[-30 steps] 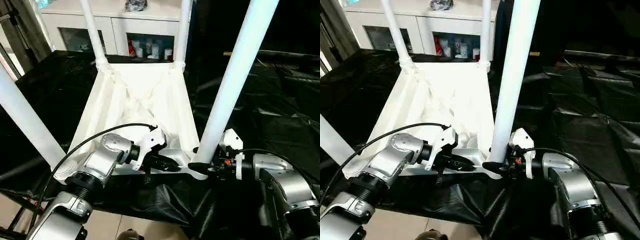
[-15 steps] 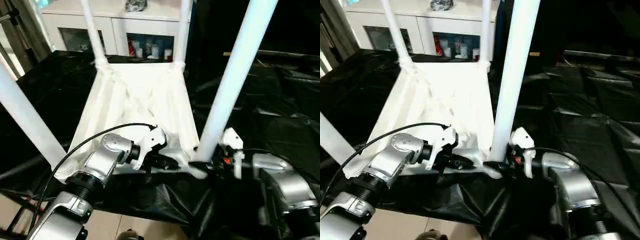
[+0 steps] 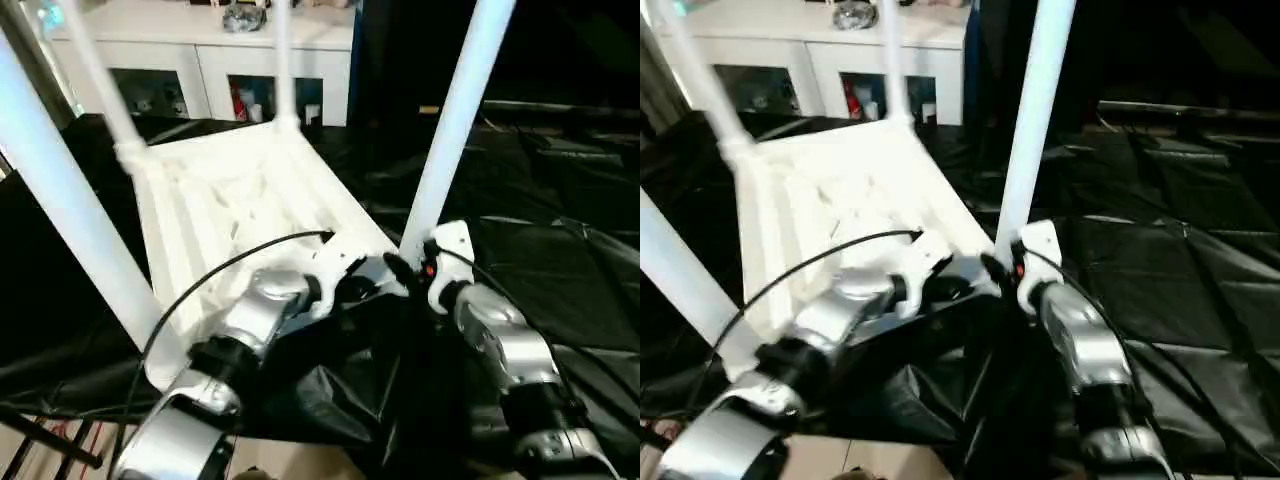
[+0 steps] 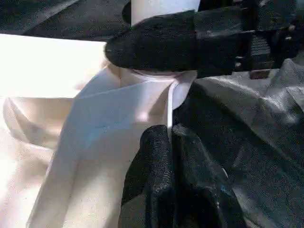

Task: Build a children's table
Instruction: Rotate leg to tighten

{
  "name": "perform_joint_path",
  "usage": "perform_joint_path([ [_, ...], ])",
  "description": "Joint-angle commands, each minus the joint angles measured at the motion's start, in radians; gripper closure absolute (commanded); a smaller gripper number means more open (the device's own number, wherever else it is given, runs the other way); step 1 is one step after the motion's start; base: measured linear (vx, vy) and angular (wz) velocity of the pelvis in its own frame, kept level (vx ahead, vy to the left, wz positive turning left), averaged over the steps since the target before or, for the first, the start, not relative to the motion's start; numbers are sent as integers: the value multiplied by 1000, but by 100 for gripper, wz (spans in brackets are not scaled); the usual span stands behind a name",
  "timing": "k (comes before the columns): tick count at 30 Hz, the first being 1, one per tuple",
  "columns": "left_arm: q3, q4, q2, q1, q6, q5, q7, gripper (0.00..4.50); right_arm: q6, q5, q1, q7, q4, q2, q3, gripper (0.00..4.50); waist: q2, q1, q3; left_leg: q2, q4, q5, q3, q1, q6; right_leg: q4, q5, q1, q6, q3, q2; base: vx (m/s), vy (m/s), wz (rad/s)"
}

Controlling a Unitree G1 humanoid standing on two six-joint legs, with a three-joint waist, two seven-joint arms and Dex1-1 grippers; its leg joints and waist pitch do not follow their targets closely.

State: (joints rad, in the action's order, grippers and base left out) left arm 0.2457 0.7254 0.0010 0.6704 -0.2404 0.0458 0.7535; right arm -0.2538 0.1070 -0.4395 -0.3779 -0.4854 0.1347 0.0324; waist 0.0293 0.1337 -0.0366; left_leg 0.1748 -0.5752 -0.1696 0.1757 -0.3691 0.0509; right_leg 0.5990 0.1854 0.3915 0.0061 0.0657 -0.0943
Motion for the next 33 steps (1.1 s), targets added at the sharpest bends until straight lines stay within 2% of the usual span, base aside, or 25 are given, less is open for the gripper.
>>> perform_joint_path([
  [1,18,-32,-71,42,69,-39,37,450,-44,14,15,-69,-57,-59,-81,141,-12,1,53,48,77,-280,-21,6,-11,-83,242,-36,-169,-43,-63,0,0,0],
  [4,23,-51,-38,30,79,-52,96,450,-19,3,37,-164,-14,-5,-126,105,-14,9,54,46,72,-237,-18,4,-37,-78,190,-42,-189,-41,-64,0,0,0],
  [5,24,-56,-30,27,82,-55,113,450,-13,6,44,-190,-2,7,-132,105,-18,11,53,46,72,-234,-17,3,-45,-80,200,-45,-186,-40,-65,0,0,0],
  [6,26,-66,-18,22,81,-62,141,450,-9,16,56,-246,23,30,-142,105,-16,11,53,48,72,-236,-16,4,-48,-81,214,-43,-186,-41,-66,0,0,0],
  [10,36,-120,37,-6,78,-90,264,450,2,44,111,-453,123,138,-190,105,-19,19,51,53,75,-247,-17,5,-61,-83,242,-45,-180,-41,-65,0,0,0],
  [14,48,-166,88,-30,60,-116,371,450,-10,78,143,-603,190,233,-208,105,-15,23,50,57,75,-254,-17,7,-61,-82,246,-41,-197,-41,-66,0,0,0],
  [15,57,-187,111,-42,50,-123,412,450,-20,96,157,-666,220,273,-214,105,-20,28,51,59,74,-252,-17,8,-64,-79,240,-44,-201,-41,-67,0,0,0],
  [16,57,-187,111,-42,50,-123,412,450,-20,96,157,-666,220,273,-214,105,-19,31,52,60,73,-243,-17,6,-69,-77,229,-46,-203,-41,-68,0,0,0],
  [17,68,-209,146,-52,36,-131,473,450,-42,118,164,-742,247,322,-219,105,-18,36,51,61,70,-228,-15,7,-82,-74,203,-42,-212,-42,-65,0,0,0],
  [21,76,-236,189,-65,22,-136,534,450,-63,119,167,-815,265,369,-234,105,-19,44,54,61,66,-198,-13,4,-90,-69,175,-40,-227,-41,-66,0,0,0],
  [25,77,-258,214,-78,14,-138,568,450,-64,112,163,-838,264,377,-246,105,-20,44,54,61,65,-196,-14,3,-86,-67,167,-39,-236,-40,-66,0,0,0],
  [26,78,-267,221,-82,10,-140,574,450,-75,123,163,-842,271,378,-251,137,-22,44,54,60,65,-195,-14,3,-83,-67,170,-39,-236,-40,-66,0,0,0],
  [30,82,-283,230,-93,1,-141,583,450,-91,128,170,-854,288,378,-262,156,-22,43,57,59,61,-167,-13,2,-88,-62,134,-40,-240,-39,-64,0,0,0],
  [33,85,-289,232,-100,-1,-139,585,450,-92,124,175,-858,292,378,-269,189,-21,44,58,58,58,-148,-12,0,-97,-59,116,-39,-245,-38,-65,0,0,0],
])
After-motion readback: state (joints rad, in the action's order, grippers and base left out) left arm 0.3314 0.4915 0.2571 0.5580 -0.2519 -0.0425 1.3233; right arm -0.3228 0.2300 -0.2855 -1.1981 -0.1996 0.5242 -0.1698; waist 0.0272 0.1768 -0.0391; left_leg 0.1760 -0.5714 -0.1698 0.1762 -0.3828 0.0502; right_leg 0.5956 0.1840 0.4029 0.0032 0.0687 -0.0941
